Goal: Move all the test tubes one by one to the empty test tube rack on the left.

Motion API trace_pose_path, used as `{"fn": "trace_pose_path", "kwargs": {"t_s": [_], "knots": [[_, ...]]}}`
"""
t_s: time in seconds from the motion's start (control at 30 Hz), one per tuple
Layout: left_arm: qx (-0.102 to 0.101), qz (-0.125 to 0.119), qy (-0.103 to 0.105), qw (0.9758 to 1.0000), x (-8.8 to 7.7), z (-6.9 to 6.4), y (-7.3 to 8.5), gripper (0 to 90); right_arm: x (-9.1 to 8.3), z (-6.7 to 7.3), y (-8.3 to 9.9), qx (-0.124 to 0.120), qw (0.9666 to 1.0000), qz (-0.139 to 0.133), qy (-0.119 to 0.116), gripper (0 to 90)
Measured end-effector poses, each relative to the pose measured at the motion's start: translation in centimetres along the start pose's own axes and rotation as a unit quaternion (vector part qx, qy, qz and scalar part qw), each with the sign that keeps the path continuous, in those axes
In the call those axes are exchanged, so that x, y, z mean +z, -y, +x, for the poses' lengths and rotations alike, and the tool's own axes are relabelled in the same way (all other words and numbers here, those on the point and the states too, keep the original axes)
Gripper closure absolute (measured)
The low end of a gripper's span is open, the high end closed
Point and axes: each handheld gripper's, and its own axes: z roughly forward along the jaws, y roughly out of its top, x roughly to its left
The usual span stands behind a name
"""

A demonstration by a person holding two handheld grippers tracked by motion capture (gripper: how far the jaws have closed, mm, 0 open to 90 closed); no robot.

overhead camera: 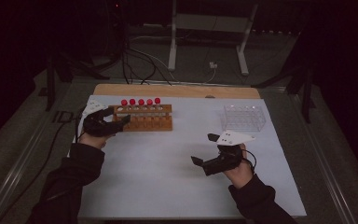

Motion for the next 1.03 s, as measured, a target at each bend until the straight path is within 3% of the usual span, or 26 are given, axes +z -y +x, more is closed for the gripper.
{"fn": "trace_pose_path", "kwargs": {"t_s": [0.3, 0.37, 0.6, 0.8, 1.03], "knots": [[0.015, 0.019, 0.054, 0.9983, -1.3, -2.7, 2.5, 5.4, 0.2, 0.1, 0.0, 0.000, 1.0000, 0.001, 0.000, 0.0], [0.019, 0.028, 0.078, 0.9963, -1.4, -3.2, 3.0, 1.2, 0.2, 0.1, 0.0, -0.001, 1.0000, 0.002, 0.000, 0.0], [0.026, 0.033, 0.133, 0.9903, -1.8, -5.2, 5.0, 1.1, 0.3, 0.1, 0.1, 0.000, 1.0000, 0.003, -0.001, 0.0], [0.045, 0.030, 0.153, 0.9867, -2.0, -6.6, 6.7, 1.1, 0.3, 0.1, 0.2, 0.000, 1.0000, 0.004, -0.001, 0.0], [0.061, 0.022, 0.172, 0.9830, -1.7, -7.3, 8.0, 1.1, 0.5, 0.1, 0.4, 0.000, 1.0000, 0.006, -0.002, 0.0]]}}
